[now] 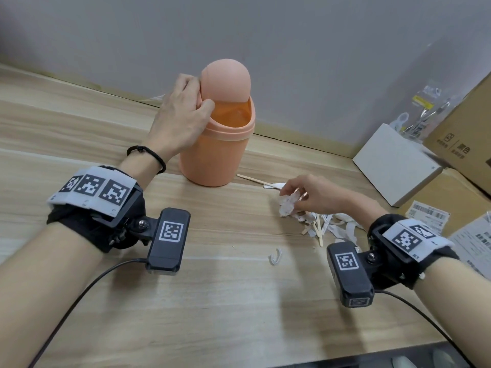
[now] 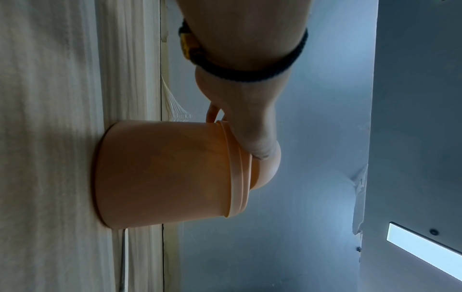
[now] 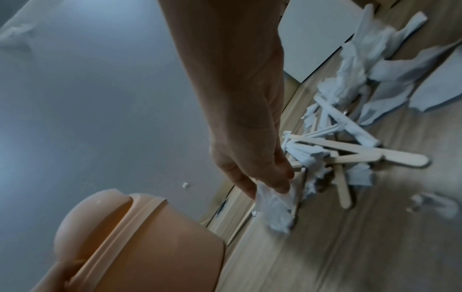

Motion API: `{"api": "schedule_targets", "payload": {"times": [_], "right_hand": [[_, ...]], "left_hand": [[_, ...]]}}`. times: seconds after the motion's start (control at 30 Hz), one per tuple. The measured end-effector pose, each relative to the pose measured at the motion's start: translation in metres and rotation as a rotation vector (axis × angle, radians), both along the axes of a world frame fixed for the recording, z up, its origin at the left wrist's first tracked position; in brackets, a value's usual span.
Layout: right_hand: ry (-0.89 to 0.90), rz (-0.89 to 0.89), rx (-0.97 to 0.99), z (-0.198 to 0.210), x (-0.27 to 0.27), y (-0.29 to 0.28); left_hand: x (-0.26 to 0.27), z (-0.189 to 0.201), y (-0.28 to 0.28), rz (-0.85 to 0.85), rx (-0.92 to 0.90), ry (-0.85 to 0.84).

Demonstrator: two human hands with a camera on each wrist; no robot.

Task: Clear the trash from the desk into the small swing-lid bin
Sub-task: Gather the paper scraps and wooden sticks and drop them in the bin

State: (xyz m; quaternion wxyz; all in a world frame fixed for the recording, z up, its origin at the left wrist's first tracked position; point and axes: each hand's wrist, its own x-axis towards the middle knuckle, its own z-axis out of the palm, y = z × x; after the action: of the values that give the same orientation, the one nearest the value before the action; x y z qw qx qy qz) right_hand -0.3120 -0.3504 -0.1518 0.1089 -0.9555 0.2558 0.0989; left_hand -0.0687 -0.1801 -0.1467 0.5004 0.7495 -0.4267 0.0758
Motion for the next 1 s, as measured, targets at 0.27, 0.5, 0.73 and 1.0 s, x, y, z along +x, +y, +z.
{"api": "schedule_targets", "payload": {"times": [0.27,0.5,0.73,1.0], "right_hand": [[0.032,-0.052,-0.115,-0.012,0.002,0.015],[0.01,-0.067,-0.091,-0.012,0.009,0.026],[-0.284,-0.116,0.026,-0.003,0.006,0.024],[-0.037,0.066,0.135,0.013,-0.001,0.03]], "left_hand": [[0.0,-0.001,-0.001,0.0,-0.008,0.017],[-0.001,0.0,0.001,-0.003,-0.005,0.011],[-0.001,0.0,0.0,-0.005,-0.002,0.022],[-0.001,0.001,0.0,0.0,0.006,0.012]]}}
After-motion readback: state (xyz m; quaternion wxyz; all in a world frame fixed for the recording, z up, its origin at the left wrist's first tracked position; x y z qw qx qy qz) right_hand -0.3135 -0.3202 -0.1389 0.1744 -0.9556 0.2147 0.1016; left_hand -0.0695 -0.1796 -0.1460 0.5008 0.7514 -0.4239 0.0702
